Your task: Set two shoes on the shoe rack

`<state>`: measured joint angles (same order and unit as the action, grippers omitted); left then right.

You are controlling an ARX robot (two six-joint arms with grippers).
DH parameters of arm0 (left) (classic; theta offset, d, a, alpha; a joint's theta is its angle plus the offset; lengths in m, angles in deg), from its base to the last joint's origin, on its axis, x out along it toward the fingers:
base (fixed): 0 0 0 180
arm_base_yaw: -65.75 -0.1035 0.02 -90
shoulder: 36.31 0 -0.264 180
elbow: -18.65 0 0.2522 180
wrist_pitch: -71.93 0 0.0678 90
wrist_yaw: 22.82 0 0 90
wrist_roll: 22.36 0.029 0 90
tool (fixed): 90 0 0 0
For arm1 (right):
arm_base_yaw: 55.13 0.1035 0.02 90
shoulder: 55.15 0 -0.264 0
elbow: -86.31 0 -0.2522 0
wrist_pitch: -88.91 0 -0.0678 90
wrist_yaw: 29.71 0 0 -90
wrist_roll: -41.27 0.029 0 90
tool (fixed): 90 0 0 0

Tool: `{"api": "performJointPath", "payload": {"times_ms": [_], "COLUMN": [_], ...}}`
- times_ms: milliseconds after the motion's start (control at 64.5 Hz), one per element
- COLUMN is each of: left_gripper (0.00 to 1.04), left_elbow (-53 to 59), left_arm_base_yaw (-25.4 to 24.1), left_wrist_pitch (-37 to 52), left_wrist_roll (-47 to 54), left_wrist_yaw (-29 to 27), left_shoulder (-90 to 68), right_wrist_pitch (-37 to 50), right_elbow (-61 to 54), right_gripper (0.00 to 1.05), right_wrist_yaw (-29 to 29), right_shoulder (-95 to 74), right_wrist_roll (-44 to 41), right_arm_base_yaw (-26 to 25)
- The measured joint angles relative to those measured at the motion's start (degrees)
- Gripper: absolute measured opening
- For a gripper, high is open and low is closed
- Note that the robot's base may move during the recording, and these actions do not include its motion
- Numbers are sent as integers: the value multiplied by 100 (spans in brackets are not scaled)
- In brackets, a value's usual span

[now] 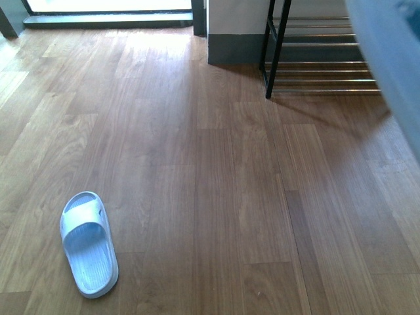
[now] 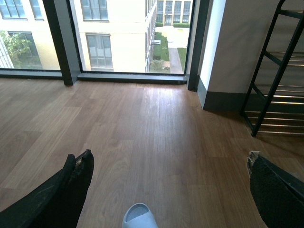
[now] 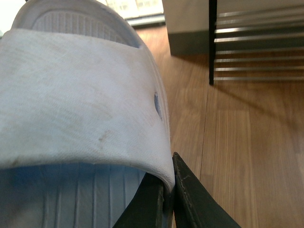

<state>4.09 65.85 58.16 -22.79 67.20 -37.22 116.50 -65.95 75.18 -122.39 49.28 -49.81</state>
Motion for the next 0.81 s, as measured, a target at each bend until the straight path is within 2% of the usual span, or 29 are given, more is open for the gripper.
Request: {"api": "performJointPath", "payload": {"times_ms": [806], "left_gripper": [95], "left_elbow": [0], "left_arm_base_yaw": [0], "left_wrist_pitch": [0], "left_wrist_roll": [0], "left_wrist_yaw": [0], "left_shoulder": [0], "right_wrist_pitch": [-22], "right_elbow": [-2], "right_gripper": [2], "right_wrist_yaw": [44], "right_shoulder": [66], "right_wrist_roll": [0], "right_arm_base_yaw": [-11]}}
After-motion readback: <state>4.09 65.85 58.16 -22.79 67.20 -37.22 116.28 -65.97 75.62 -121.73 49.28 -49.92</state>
